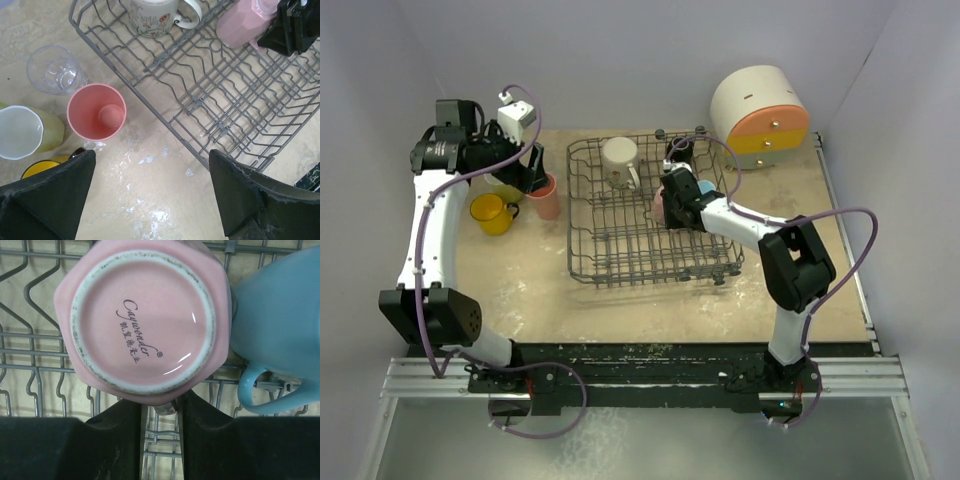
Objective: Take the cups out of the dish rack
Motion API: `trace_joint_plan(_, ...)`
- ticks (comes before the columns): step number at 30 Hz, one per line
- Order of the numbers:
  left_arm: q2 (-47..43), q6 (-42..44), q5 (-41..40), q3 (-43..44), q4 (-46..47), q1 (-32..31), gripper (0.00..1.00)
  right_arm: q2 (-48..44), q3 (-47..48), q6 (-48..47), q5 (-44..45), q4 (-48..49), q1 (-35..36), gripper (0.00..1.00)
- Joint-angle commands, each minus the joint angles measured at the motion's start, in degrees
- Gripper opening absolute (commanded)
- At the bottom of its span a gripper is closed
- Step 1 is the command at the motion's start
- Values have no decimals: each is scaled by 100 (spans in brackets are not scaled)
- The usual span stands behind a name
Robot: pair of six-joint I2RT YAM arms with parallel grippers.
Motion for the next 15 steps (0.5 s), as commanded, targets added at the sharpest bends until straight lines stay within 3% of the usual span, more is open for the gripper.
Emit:
trace_joint_plan(1,-416,-133,257,-27,311,45,100,-184,318,-67,285,101,97,27)
trace_joint_plan(10,-458,166,309,-224,272,40,99,-728,598,-102,393,-230,119,2)
trace_joint_plan(15,-645,303,349,-447,434,40,99,-1039,875,-74,222,-424,176,0)
